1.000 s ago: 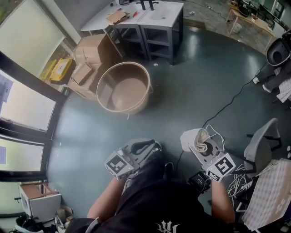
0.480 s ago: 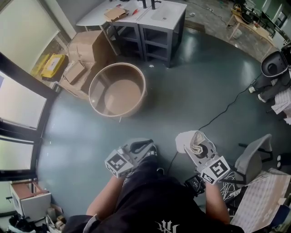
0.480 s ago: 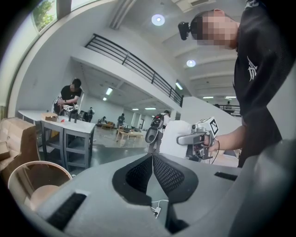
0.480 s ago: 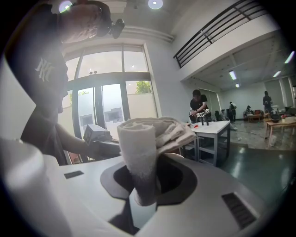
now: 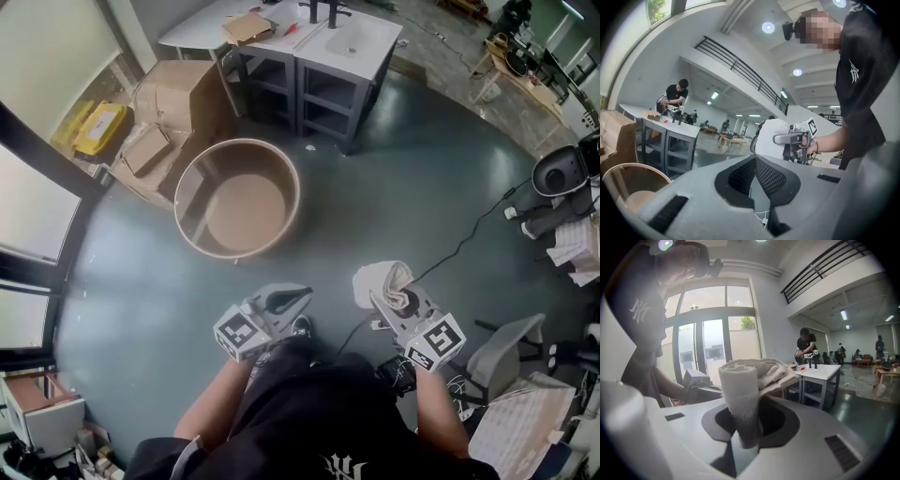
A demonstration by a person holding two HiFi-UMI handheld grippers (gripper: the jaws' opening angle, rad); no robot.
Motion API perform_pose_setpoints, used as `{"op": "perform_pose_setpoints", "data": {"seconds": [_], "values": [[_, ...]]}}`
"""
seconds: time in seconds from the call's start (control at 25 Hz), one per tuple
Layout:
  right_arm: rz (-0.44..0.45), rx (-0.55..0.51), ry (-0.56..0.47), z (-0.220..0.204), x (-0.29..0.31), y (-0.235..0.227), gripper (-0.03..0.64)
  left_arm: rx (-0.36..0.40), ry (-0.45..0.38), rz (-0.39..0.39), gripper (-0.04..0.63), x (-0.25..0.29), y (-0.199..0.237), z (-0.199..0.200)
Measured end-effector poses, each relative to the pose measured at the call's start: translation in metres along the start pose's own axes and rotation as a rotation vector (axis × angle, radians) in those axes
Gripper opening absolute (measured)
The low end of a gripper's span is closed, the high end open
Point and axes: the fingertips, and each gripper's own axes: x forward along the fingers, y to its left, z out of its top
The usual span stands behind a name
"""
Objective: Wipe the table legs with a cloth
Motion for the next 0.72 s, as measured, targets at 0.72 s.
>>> {"op": "perform_pose_setpoints", "data": {"seconds": [0.72], "values": [[0.180, -0.007, 0.061, 0.005, 0.056, -0.133, 0.075, -0.037, 0.001, 0.235, 0.006, 0.072, 0.081, 0.006]]}}
